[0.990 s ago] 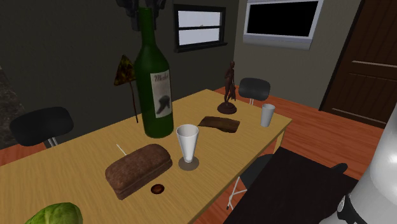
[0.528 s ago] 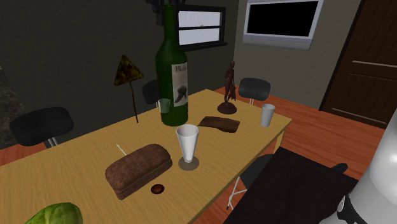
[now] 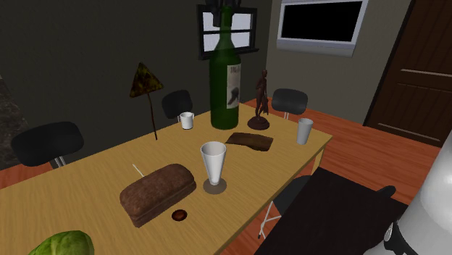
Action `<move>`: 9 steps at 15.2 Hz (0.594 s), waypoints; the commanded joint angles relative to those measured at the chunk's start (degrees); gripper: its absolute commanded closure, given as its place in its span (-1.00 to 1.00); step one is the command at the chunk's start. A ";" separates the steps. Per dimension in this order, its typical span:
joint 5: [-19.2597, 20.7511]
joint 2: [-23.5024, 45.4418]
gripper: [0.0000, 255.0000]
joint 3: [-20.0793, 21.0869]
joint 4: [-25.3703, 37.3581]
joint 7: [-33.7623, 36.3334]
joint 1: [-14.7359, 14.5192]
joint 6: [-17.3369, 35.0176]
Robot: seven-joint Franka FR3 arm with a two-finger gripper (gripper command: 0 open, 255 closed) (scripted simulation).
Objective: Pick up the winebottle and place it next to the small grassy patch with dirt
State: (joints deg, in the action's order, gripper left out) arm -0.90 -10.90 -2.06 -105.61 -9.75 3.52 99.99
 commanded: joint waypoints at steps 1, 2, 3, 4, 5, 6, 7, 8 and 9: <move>0.03 0.66 1.00 -1.65 0.71 -2.80 1.08 -0.05; 0.02 1.04 1.00 -2.50 1.14 -4.20 1.63 -0.13; 0.00 1.48 1.00 -3.34 1.64 -5.60 2.19 -0.23; -0.04 1.97 1.00 -4.18 2.21 -7.00 2.75 -0.33; -0.11 2.53 1.00 -5.01 2.84 -8.40 3.31 -0.45; -0.20 3.15 1.00 -5.84 3.55 -9.81 3.88 -0.58; -0.31 3.82 1.00 -6.66 4.33 -11.21 4.44 -0.73; -0.45 4.56 1.00 -7.47 5.18 -12.62 5.01 -0.89; -0.63 5.36 1.00 -8.26 6.11 -14.03 5.61 -1.08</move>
State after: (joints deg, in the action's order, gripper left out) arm -1.37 -6.25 -9.38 -100.58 -22.05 8.45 99.29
